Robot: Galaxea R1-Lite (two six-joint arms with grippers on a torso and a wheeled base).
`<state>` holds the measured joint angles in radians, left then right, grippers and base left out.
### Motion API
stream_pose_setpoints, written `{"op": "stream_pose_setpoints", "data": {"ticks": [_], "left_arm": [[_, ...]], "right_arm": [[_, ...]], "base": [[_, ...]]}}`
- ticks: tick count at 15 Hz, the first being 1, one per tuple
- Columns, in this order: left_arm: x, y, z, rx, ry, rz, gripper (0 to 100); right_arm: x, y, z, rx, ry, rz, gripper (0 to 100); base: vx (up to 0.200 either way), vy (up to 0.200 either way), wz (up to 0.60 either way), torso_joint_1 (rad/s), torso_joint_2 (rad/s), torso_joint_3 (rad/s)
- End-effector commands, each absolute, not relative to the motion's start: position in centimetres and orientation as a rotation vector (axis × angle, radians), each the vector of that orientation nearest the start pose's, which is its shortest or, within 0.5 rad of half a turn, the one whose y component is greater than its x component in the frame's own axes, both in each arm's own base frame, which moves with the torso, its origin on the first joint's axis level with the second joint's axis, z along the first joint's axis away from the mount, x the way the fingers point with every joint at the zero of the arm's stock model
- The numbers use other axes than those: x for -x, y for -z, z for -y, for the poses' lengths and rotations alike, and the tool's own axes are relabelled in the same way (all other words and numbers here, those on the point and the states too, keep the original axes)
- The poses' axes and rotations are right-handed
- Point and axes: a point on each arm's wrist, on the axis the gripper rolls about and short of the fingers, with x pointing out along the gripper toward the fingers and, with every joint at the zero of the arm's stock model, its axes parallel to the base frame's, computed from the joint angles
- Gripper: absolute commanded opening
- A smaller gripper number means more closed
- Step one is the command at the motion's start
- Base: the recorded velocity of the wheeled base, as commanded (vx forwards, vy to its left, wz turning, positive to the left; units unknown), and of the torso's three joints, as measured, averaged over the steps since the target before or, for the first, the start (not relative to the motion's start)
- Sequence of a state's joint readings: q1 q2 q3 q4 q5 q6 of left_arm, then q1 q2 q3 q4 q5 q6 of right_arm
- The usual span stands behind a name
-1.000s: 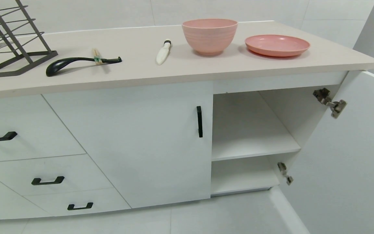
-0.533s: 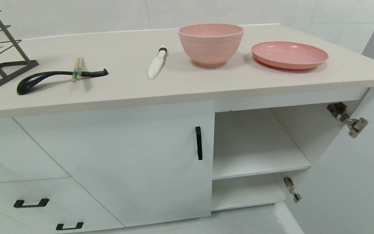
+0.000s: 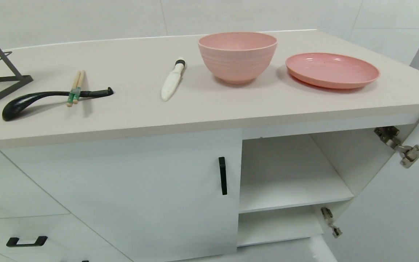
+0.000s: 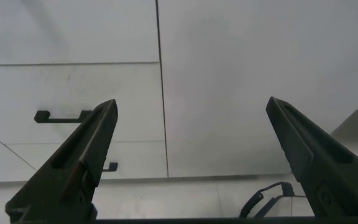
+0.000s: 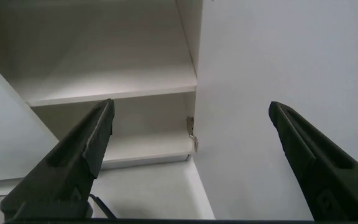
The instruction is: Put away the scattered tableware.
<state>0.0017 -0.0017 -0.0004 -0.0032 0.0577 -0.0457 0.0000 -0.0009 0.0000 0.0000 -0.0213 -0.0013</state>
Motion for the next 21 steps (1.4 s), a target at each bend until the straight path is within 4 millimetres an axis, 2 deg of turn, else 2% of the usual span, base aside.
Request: {"op": "stream_pose_setpoints", "data": {"ticks": [1, 5, 12, 15, 21], "left_arm": [[2.28, -7.58, -0.13, 0.046, -0.060, 0.004, 100], [2.28, -7.58, -0.12, 0.046, -0.058, 0.004, 100], [2.28, -7.58, -0.12, 0.046, -0.058, 0.004, 100], [2.28, -7.58, -0.12, 0.046, -0.058, 0.004, 100], [2.28, -7.58, -0.12, 0.046, -0.058, 0.004, 100]], "right_arm": [[2.28, -7.55, 0.05, 0.002, 0.021, 0.000, 100], [2.28, -7.55, 0.05, 0.003, 0.021, 0.000, 100], [2.28, -7.55, 0.04, 0.006, 0.020, 0.000, 100], [2.28, -7.55, 0.04, 0.006, 0.020, 0.000, 100], [2.28, -7.55, 0.04, 0.009, 0.018, 0.000, 100]], "base": [[0.000, 0.000, 0.00, 0.183, -0.13, -0.027], [0.000, 0.000, 0.00, 0.239, -0.15, -0.156], [0.000, 0.000, 0.00, 0.213, -0.57, -0.204], [0.000, 0.000, 0.00, 0.093, -0.47, -0.220], [0.000, 0.000, 0.00, 0.338, -0.49, -0.237]]}}
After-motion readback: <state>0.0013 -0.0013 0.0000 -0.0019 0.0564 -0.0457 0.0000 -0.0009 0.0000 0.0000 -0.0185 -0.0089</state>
